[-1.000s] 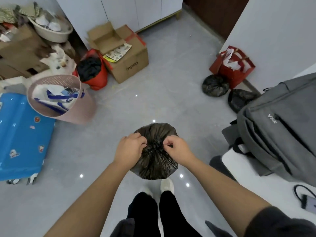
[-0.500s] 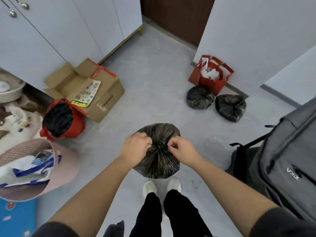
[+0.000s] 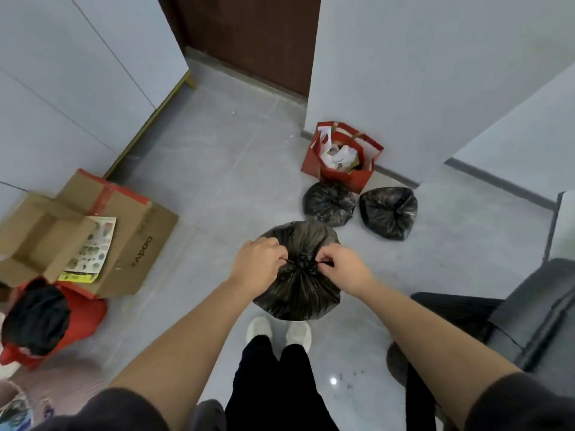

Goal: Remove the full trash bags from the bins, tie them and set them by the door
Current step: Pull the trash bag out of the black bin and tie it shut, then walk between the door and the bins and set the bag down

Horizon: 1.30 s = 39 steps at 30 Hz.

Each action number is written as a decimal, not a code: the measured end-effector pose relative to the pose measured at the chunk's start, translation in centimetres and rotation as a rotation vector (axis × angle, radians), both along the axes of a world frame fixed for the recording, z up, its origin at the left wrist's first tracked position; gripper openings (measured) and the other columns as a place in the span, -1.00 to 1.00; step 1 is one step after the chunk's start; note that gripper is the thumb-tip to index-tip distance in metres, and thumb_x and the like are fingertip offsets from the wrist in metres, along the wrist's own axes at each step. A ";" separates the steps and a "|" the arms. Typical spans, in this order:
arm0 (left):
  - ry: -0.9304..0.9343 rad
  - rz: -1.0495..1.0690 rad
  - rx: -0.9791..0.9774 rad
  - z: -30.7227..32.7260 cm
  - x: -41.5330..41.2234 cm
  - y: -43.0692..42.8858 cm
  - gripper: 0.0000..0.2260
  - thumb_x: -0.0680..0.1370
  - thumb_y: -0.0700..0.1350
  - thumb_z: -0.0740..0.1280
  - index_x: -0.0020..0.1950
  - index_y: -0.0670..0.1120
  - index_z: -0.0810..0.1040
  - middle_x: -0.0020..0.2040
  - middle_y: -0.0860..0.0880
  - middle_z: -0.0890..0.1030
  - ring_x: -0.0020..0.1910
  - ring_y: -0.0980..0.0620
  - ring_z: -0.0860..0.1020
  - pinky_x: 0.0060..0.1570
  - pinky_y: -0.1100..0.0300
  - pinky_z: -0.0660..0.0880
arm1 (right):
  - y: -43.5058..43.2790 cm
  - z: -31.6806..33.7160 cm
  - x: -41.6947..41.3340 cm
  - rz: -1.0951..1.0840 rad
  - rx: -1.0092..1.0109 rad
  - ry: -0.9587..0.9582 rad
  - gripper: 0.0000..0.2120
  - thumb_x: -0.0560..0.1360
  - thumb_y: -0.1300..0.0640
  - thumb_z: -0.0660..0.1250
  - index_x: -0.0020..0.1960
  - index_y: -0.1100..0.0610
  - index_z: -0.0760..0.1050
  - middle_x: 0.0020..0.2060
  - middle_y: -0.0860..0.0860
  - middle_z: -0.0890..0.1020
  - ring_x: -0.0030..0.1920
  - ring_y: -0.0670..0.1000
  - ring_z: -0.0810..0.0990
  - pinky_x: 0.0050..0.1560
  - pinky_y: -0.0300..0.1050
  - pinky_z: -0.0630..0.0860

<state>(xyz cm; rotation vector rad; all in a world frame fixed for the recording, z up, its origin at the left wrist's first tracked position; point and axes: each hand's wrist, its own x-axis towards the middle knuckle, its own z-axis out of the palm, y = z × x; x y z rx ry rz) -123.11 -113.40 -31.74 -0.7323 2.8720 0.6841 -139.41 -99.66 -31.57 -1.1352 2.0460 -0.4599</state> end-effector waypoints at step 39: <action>-0.128 -0.172 0.287 -37.0 -52.6 -0.7 -0.87 0.58 -0.11 0.26 -0.01 -0.11 0.57 -0.04 -0.04 0.52 -0.04 -0.07 0.51 -0.05 -0.01 0.49 | 0.3 -37.0 -46.2 -0.575 0.185 0.152 -0.88 0.48 0.20 0.29 -0.09 0.05 0.59 -0.08 -0.01 0.56 -0.02 0.07 0.54 -0.05 0.00 0.54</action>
